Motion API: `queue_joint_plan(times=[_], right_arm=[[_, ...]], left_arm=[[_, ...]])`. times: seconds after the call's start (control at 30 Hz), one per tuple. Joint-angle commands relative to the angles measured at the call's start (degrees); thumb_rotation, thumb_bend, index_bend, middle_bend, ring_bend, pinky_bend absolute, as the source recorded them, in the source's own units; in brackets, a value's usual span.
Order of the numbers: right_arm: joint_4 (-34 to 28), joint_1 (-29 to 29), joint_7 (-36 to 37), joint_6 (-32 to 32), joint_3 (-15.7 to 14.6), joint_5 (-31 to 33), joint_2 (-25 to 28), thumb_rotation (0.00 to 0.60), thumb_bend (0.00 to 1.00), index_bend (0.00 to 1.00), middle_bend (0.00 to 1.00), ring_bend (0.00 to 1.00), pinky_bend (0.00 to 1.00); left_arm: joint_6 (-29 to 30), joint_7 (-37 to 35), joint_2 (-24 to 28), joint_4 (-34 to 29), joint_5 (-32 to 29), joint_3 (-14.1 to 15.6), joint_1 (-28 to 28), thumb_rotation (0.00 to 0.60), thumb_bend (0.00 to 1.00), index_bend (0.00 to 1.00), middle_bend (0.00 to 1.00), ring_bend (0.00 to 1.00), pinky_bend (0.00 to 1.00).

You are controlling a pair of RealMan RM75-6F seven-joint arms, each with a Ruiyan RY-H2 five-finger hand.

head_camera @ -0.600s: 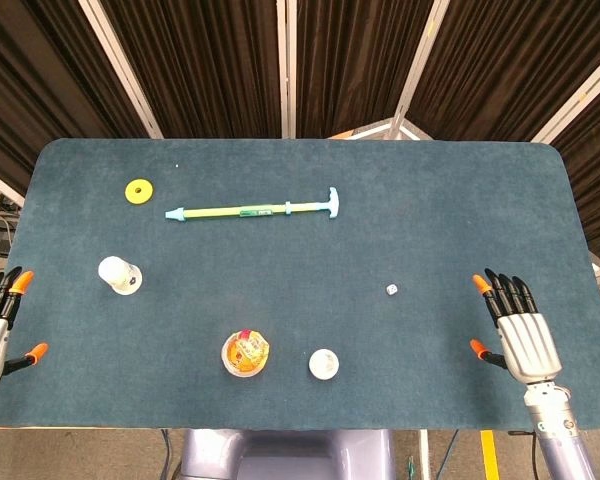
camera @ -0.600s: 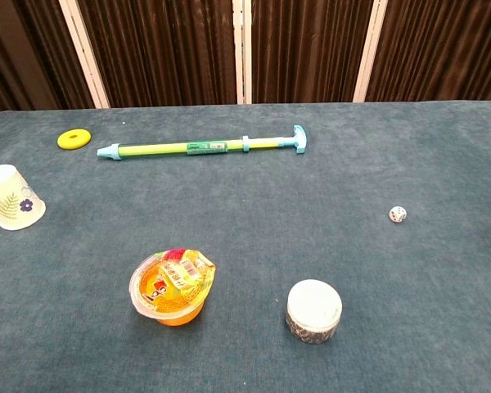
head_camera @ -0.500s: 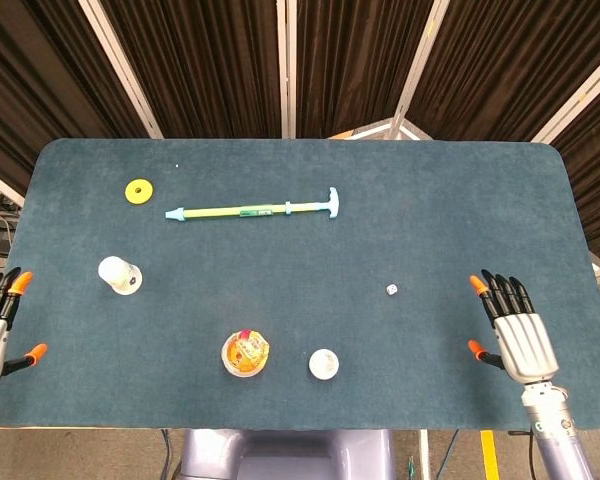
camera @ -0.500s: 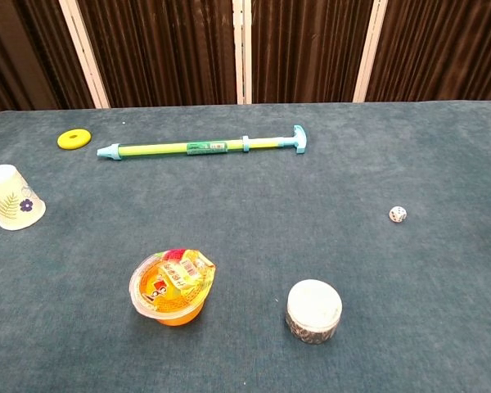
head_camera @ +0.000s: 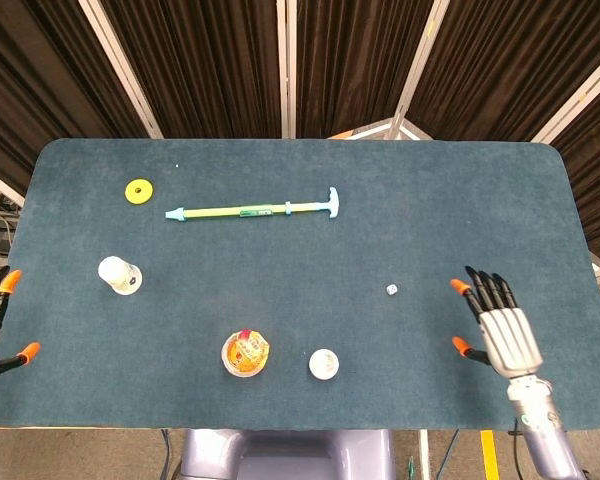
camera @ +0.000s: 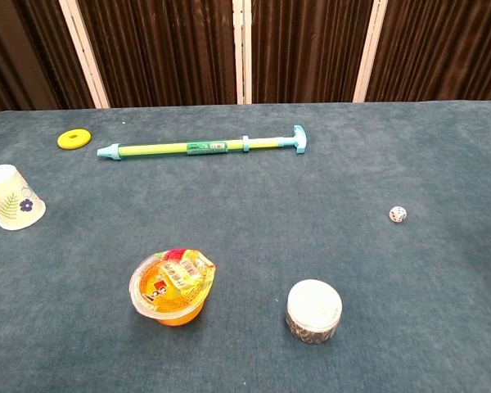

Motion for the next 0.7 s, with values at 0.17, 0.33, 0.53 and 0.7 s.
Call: queue_joint_plan(times=[0.17,0.33,0.53,0.7], right_arm=[[-0.2,8.5,-8.3,-11.8,4.7,4.8,-3.5,0.600,0.18,0.30,0.05,0.00,0.00],[1.7,11.2,-11.8,-16.6,5.5,8.2,-5.8,0.600,0.20,0.34,0.09,0.00,0.00],[8.1,14.7,-15.8,-21.8,6.2,12.5,-10.6,0.600,0.21,0.36,0.10,0.00,0.00],[11.7,16.4,-16.4,-23.9,6.9,14.7,-12.9,0.600,0.21,0.38,0.11,0.00,0.00]], left_arm=[[-0.8,-1.5,0.3,0.8,-1.1,-0.5,-0.2,0.600,0.06,0.00,0.00,0.00,0.00],[-1.2,-1.7,0.3,1.0,-1.3,-0.5,-0.3,0.600,0.06,0.00,0.00,0.00,0.00],[-1.5,-1.6,0.2,1.1,-1.4,-0.5,-0.4,0.600,0.06,0.00,0.00,0.00,0.00],[-1.8,-1.6,0.1,1.2,-1.7,-0.6,-0.5,0.600,0.06,0.00,0.00,0.00,0.00]])
